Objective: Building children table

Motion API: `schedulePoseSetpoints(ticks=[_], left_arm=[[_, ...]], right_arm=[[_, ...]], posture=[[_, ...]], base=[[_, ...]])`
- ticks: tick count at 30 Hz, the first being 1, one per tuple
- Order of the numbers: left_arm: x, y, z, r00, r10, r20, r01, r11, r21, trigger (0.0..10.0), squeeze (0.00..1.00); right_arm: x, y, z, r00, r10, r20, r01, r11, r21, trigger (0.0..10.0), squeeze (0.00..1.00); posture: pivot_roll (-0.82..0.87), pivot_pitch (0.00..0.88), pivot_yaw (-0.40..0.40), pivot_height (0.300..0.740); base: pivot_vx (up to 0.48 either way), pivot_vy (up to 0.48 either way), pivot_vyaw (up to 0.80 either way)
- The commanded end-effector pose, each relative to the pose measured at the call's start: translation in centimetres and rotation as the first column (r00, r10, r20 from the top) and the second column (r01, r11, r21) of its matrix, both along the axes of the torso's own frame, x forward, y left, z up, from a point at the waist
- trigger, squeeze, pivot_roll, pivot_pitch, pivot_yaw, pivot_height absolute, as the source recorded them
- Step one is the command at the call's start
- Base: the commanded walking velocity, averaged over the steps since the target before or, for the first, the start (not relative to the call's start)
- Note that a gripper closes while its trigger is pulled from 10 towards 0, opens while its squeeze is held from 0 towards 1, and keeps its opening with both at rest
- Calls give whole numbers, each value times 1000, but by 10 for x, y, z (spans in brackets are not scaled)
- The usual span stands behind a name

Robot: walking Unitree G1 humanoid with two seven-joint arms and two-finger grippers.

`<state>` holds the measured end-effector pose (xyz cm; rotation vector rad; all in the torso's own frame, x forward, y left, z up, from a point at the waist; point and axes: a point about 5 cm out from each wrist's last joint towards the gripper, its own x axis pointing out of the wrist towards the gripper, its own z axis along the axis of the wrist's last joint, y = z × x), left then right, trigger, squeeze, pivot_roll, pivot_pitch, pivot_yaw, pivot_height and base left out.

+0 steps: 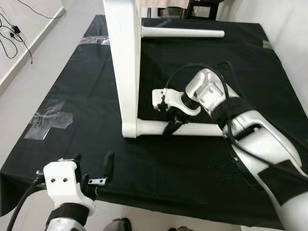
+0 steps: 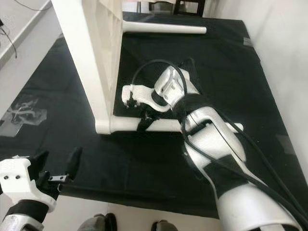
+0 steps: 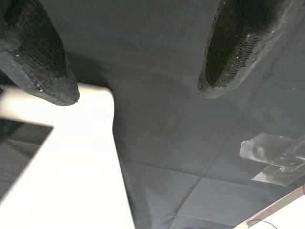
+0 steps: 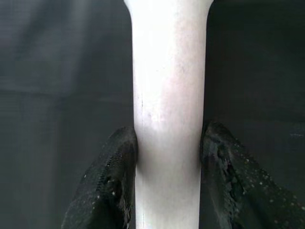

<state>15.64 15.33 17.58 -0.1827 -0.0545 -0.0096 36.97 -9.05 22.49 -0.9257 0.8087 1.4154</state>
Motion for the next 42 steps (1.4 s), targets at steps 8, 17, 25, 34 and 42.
schedulePoseSetpoints(ticks=[8, 17, 25, 34, 42], left_arm=[[1, 1, -4, 1000, -3, -12, 3, 1000, -1, 10000, 0], [4, 1, -4, 1000, 0, -4, 0, 1000, -2, 10000, 0], [5, 1, -4, 1000, 1, -4, -1, 1000, -3, 10000, 0], [7, 2, -5, 1000, -3, -4, 3, 1000, -3, 10000, 0], [7, 1, -6, 1000, -21, -8, 21, 1000, -1, 10000, 0]], right_arm=[[-35, 14, -55, 972, 35, -231, -42, 999, -23, 0, 0], [-36, 42, -55, 987, -113, -118, 128, 983, 130, 10000, 0], [-31, 41, -43, 973, -201, -117, 220, 957, 186, 10000, 1000], [-18, 22, -23, 954, -270, -131, 295, 922, 250, 10000, 388], [-17, 3, -9, 963, -228, -144, 263, 913, 313, 10000, 0]], posture=[[49, 222, -58, 740], [44, 215, -61, 740], [44, 213, -62, 740], [40, 205, -55, 740], [44, 198, -52, 740]], base=[[0, 0, 0], [0, 0, 0], [0, 0, 0], [0, 0, 0], [0, 0, 0]])
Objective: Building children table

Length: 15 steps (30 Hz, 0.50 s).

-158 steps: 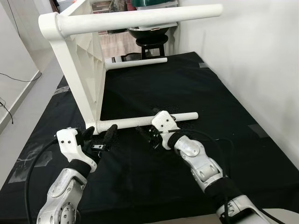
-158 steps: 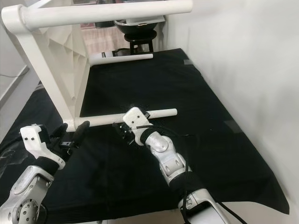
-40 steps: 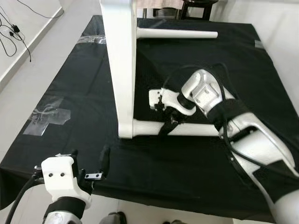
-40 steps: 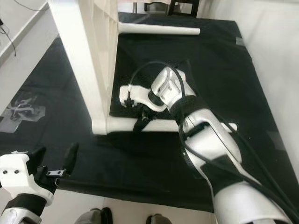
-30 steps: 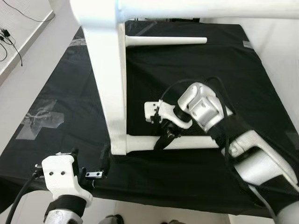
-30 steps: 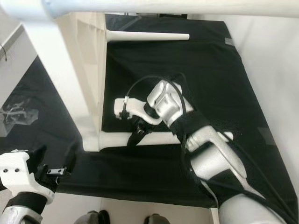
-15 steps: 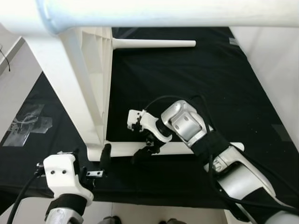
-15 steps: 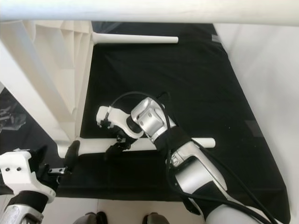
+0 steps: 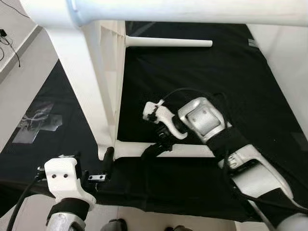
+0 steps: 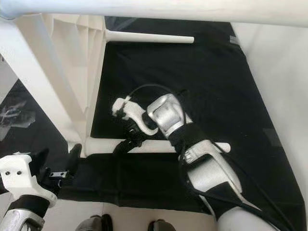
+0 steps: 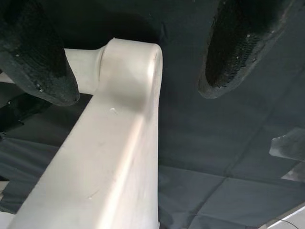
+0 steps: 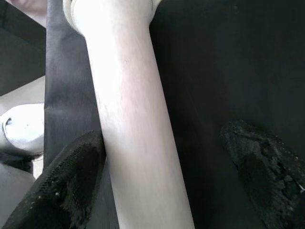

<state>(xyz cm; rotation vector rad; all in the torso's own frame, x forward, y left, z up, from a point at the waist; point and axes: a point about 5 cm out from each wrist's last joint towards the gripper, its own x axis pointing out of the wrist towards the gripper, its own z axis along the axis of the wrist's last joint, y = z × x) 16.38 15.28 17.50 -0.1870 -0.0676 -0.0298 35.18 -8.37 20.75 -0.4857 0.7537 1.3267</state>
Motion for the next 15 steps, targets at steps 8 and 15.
schedulePoseSetpoints(ticks=[8, 15], left_arm=[[-3, -6, -2, 988, -157, -5, 157, 987, 37, 10000, 0], [7, -5, -2, 977, -212, -1, 211, 971, 115, 10000, 0]], right_arm=[[0, -37, 25, 993, 72, 98, -83, 990, 117, 10000, 0], [-8, -64, 41, 972, 114, 206, -160, 963, 218, 10000, 0]], posture=[[48, 170, -42, 740], [39, 142, -26, 740]], base=[[0, 0, 0], [0, 0, 0]])
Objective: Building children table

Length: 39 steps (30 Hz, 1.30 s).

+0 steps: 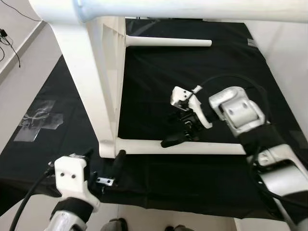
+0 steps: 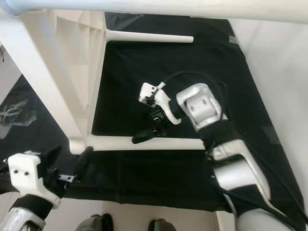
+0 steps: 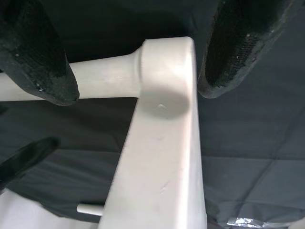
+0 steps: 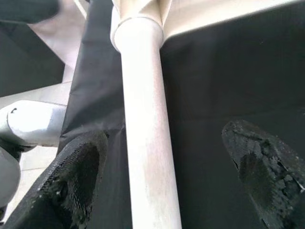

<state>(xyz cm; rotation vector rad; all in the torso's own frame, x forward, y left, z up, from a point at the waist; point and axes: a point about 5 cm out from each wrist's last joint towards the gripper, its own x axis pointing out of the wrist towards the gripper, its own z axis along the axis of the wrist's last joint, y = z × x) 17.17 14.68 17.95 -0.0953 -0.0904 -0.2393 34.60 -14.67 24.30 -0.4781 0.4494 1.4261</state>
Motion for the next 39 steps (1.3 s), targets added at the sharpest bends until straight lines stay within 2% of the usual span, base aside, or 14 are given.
schedulePoseSetpoints(ticks=[1, 4, 5, 7, 11, 19, 24, 26, 27, 29, 31, 33, 37, 39], left_arm=[[0, 1, -6, 1000, -9, -30, 10, 1000, 28, 10000, 0], [7, 4, -4, 1000, -23, -6, 23, 998, 54, 10000, 0], [7, 4, -4, 1000, -23, -6, 23, 998, 54, 10000, 0], [19, 6, -1, 999, -44, 26, 42, 995, 89, 10000, 0], [28, 5, 1, 998, -51, 42, 46, 992, 118, 10000, 0], [39, 9, 0, 998, -9, 63, -2, 985, 174, 10000, 0], [46, 9, 1, 997, 4, 77, -17, 984, 175, 10000, 0], [46, -6, -2, 994, -91, 54, 81, 983, 165, 10000, 0], [46, -6, -2, 994, -91, 54, 81, 983, 165, 10000, 0], [45, -21, -8, 980, -197, 17, 192, 969, 155, 10000, 0], [45, -23, -9, 977, -214, 8, 210, 966, 152, 10000, 0], [45, -30, -13, 957, -289, -20, 288, 944, 159, 10000, 0], [47, -32, -14, 949, -314, -27, 314, 935, 165, 10000, 0], [51, -31, -15, 949, -314, -27, 314, 933, 177, 10000, 0]], right_arm=[[-3, -2, 7, 999, 30, 22, -31, 999, 41, 10000, 0], [4, -7, 10, 991, -70, 113, 58, 993, 99, 10000, 0], [4, -7, 10, 991, -70, 113, 58, 993, 99, 10000, 0], [5, -13, 14, 953, -184, 239, 126, 963, 238, 10000, 0], [-7, -16, 15, 956, -156, 248, 82, 955, 286, 10000, 0], [-14, -13, 9, 961, -127, 246, 46, 949, 312, 10000, 0], [-14, -12, 7, 943, -177, 281, 77, 940, 333, 10000, 0], [-21, -24, 5, 963, -153, 224, 73, 941, 330, 10000, 0], [-21, -24, 5, 963, -153, 224, 73, 941, 330, 10000, 0], [-29, -37, 6, 977, -130, 168, 70, 944, 323, 10000, 0], [-31, -40, 7, 976, -136, 169, 78, 947, 312, 10000, 0], [-42, -56, 6, 972, -154, 179, 107, 963, 247, 10000, 0], [-52, -68, 11, 969, -173, 178, 126, 961, 248, 10000, 0], [-62, -76, 21, 961, -202, 189, 137, 942, 307, 10000, 0]], posture=[[39, 142, -26, 740], [24, 118, -12, 740], [24, 118, -12, 740], [14, 96, 2, 740], [0, 79, 15, 740], [-8, 56, 26, 740], [-11, 41, 31, 740], [-21, 33, 40, 740], [-21, 33, 40, 740], [-40, 31, 49, 740], [-40, 31, 49, 740], [-57, 29, 54, 740], [-70, 30, 62, 740], [-84, 30, 74, 740]], base=[[0, 0, 0], [0, 0, 0], [0, 0, 0], [0, 0, 0], [0, 0, 0], [0, 0, 0], [0, 0, 0], [0, 0, 0], [0, 0, 0], [0, 0, 0], [0, 0, 0], [0, 0, 0], [0, 0, 0], [0, 0, 0]])
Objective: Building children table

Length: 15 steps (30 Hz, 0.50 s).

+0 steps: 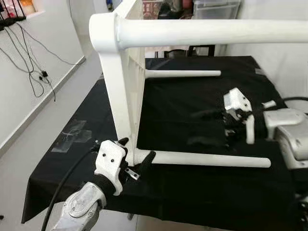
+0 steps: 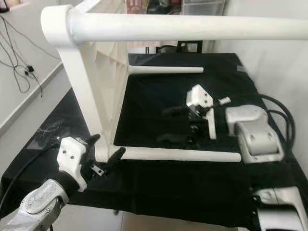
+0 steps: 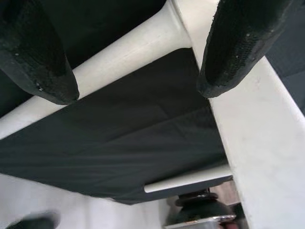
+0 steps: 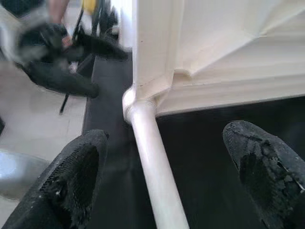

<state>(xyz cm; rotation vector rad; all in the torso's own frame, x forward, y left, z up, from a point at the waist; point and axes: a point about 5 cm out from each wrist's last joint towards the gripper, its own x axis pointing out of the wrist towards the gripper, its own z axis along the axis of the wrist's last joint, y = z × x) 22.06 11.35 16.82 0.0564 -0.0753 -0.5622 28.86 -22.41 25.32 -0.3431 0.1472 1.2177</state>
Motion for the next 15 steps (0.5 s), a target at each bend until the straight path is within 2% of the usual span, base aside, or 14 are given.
schedulePoseSetpoints(ticks=[1, 5, 6, 7, 8, 9, 15], left_arm=[[2, 3, -4, 1000, -2, -14, 3, 1000, 23, 10000, 0], [8, 5, -4, 1000, -10, -5, 10, 999, 38, 10000, 0], [9, 5, -4, 1000, -14, -4, 15, 999, 40, 10000, 0], [10, 5, -3, 1000, -21, -2, 21, 999, 45, 10000, 0], [10, 5, -3, 1000, -21, -2, 21, 999, 45, 10000, 0], [12, 6, -3, 1000, -28, 1, 28, 998, 54, 10000, 0], [16, 9, -4, 999, -32, 2, 32, 997, 64, 10000, 0]], right_arm=[[-6, 0, 13, 999, 13, 42, -15, 999, 43, 10000, 0], [-23, -4, 36, 996, 39, 84, -59, 966, 250, 10000, 0], [-25, -5, 40, 995, 38, 96, -64, 960, 273, 10000, 0], [-30, -11, 49, 991, 29, 129, -70, 941, 331, 10000, 0], [-30, -11, 49, 991, 29, 129, -70, 941, 331, 10000, 0], [-37, -19, 60, 985, 20, 171, -85, 920, 383, 10000, 0], [-50, -26, 63, 980, 12, 199, -87, 922, 376, 10000, 0]], posture=[[-84, 30, 74, 740], [-103, 29, 99, 740], [-103, 29, 99, 740], [-108, 27, 110, 740], [-108, 27, 110, 740], [-112, 27, 119, 740], [-115, 23, 127, 740]], base=[[0, 0, 0], [0, 0, 0], [0, 0, 0], [0, 0, 0], [0, 0, 0], [0, 0, 0], [0, 0, 0]])
